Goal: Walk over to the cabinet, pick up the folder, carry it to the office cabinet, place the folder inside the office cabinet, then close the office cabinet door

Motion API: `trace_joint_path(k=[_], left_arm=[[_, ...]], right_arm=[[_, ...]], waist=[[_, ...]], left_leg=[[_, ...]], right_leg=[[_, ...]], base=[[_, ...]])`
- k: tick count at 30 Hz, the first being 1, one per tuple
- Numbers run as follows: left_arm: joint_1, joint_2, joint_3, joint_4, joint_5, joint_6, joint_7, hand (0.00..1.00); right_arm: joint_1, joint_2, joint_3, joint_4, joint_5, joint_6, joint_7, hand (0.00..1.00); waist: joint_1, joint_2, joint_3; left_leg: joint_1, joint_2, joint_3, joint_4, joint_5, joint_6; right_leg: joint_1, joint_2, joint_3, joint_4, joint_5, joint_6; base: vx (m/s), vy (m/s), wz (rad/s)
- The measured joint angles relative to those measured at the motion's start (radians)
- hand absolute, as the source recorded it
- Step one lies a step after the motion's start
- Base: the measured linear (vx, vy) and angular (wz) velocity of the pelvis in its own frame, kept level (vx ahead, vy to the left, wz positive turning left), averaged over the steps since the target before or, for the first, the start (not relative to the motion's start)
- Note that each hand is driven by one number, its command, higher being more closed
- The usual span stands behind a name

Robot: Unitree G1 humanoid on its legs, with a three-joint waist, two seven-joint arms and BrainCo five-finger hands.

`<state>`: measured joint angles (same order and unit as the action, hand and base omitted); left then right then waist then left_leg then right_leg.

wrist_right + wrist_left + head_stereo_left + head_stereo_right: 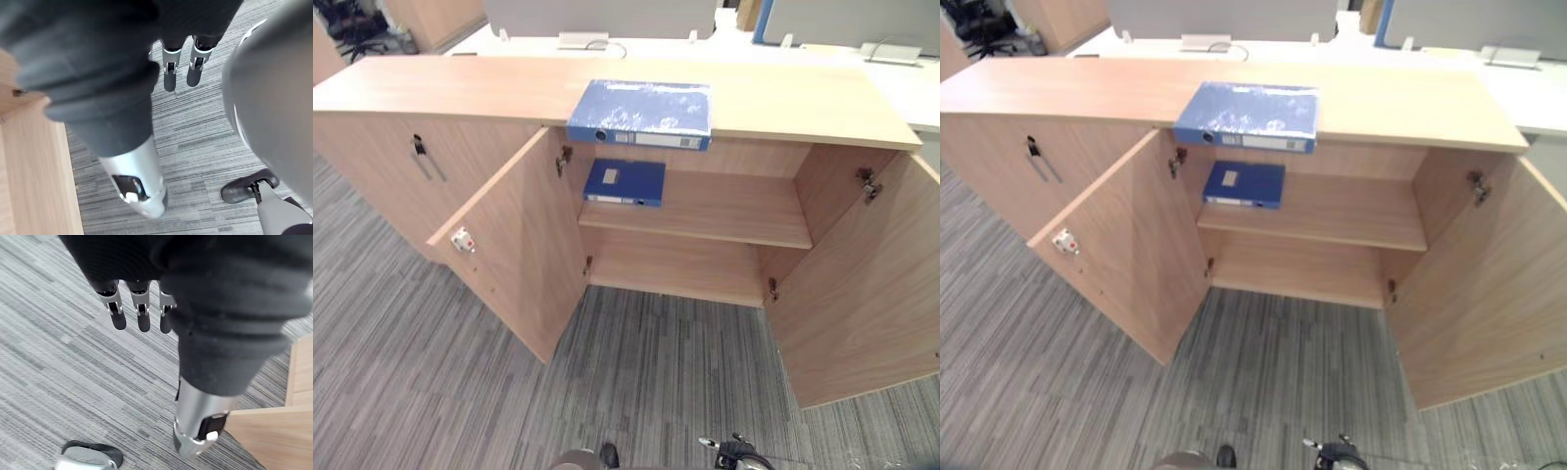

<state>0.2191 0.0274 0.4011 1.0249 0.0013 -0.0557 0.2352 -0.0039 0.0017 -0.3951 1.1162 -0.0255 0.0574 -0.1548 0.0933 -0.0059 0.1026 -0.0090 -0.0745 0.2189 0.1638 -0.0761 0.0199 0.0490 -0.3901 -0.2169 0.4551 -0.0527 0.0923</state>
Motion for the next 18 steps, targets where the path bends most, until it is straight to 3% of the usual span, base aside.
trace_joint_path(k=[1,2,3,4,7,8,9,10,12,13,15,17,18], left_arm=[[0.000,-0.001,0.001,0.001,0.000,0.001,-0.002,0.00],[0.000,-0.001,0.001,0.000,0.000,0.001,-0.004,0.00],[0.000,-0.001,0.000,0.000,0.000,0.001,-0.004,0.00],[0.000,0.000,0.000,0.002,-0.001,0.002,-0.004,0.00],[-0.001,-0.001,-0.002,0.005,-0.002,0.008,-0.003,0.00],[0.000,-0.001,-0.001,0.005,-0.002,0.008,-0.003,0.00],[0.005,0.000,0.001,0.005,-0.002,0.008,-0.003,0.00],[-0.001,-0.003,0.008,0.005,-0.002,0.008,-0.003,0.00],[0.003,-0.032,0.033,-0.008,-0.003,0.007,-0.002,0.00],[0.003,-0.048,0.079,-0.019,-0.003,0.009,-0.001,0.00],[0.005,-0.057,0.098,-0.033,-0.012,0.009,0.000,0.00],[0.010,-0.070,0.128,-0.056,-0.024,0.009,0.000,0.00],[0.007,-0.076,0.143,-0.057,-0.042,0.010,0.001,0.00]], right_arm=[[0.001,-0.001,0.000,-0.001,0.000,0.000,0.000,0.00],[-0.004,-0.001,0.003,-0.001,0.000,-0.001,0.000,0.00],[-0.005,-0.001,0.003,-0.001,0.000,-0.001,0.000,0.00],[-0.009,-0.003,0.004,-0.002,0.000,-0.002,0.000,0.00],[-0.004,-0.018,0.005,-0.003,0.000,-0.002,0.000,0.00],[0.001,-0.018,0.003,-0.004,0.002,-0.002,0.000,0.00],[0.008,-0.019,0.003,-0.013,0.003,-0.002,-0.001,0.00],[0.023,-0.024,-0.003,-0.024,0.006,-0.006,-0.001,0.00],[0.028,-0.031,-0.016,-0.028,0.005,-0.008,0.000,0.00],[0.035,-0.015,-0.017,-0.045,0.005,-0.010,0.000,0.00],[0.045,-0.010,-0.021,-0.049,0.010,-0.010,-0.002,0.00],[0.060,0.005,-0.045,-0.062,0.018,-0.011,-0.006,0.00],[0.061,0.004,-0.046,-0.061,0.026,-0.011,-0.006,0.00]], waist=[[-0.007,0.002,-0.001],[-0.013,0.004,-0.001],[-0.015,0.005,-0.001],[-0.024,0.007,0.001],[-0.035,0.009,0.013],[-0.039,0.008,0.017],[-0.049,0.002,0.020],[-0.057,-0.011,0.028],[-0.058,0.013,0.021],[-0.059,0.013,0.021],[-0.057,0.013,0.021],[-0.053,0.014,0.017],[-0.048,0.017,0.018]], left_leg=[[0.030,0.001,0.005,-0.027,0.003,0.010],[0.050,0.011,0.000,-0.060,0.008,0.029],[0.051,0.014,0.000,-0.065,0.010,0.034],[0.051,0.028,-0.003,-0.076,-0.002,0.046],[0.083,0.051,-0.015,-0.100,-0.006,0.043],[0.094,0.050,-0.017,-0.107,-0.006,0.042],[0.101,0.039,-0.034,-0.109,-0.008,0.038],[0.107,0.016,-0.069,-0.107,-0.007,0.033],[0.117,0.022,-0.100,-0.112,-0.011,0.007],[0.103,0.045,-0.124,-0.087,-0.021,-0.022],[0.078,0.085,-0.135,-0.019,-0.046,-0.045],[-0.016,0.151,-0.149,0.245,-0.138,-0.097],[-0.105,0.193,-0.148,0.468,-0.165,-0.135]], right_leg=[[-0.007,-0.008,-0.048,0.044,-0.012,-0.020],[-0.038,0.011,-0.082,0.086,-0.068,-0.015],[-0.048,0.021,-0.086,0.093,-0.083,-0.011],[-0.090,0.062,-0.101,0.113,-0.132,-0.011],[-0.171,0.156,-0.165,0.107,-0.163,-0.018],[-0.183,0.165,-0.170,0.098,-0.163,-0.019],[-0.192,0.178,-0.166,0.038,-0.153,-0.035],[-0.188,0.170,-0.168,0.002,-0.136,-0.113],[-0.187,0.178,-0.192,-0.002,-0.174,-0.104],[-0.174,0.198,-0.225,-0.014,-0.196,-0.115],[-0.138,0.237,-0.250,-0.055,-0.202,-0.120],[-0.072,0.304,-0.280,-0.124,-0.198,-0.116],[-0.042,0.336,-0.287,-0.145,-0.185,-0.142]], base=[[0.04,0.079,-0.20],[0.03,0.045,-0.17],[-0.02,-0.020,-0.13],[-0.04,-0.051,-0.09],[-0.04,-0.116,-0.02],[0.00,-0.164,0.25],[0.01,-0.190,0.46],[0.05,-0.201,0.48],[0.12,-0.193,0.32],[0.14,-0.200,0.29],[0.16,-0.287,0.32],[0.24,-0.254,0.28],[0.31,-0.191,0.01]])
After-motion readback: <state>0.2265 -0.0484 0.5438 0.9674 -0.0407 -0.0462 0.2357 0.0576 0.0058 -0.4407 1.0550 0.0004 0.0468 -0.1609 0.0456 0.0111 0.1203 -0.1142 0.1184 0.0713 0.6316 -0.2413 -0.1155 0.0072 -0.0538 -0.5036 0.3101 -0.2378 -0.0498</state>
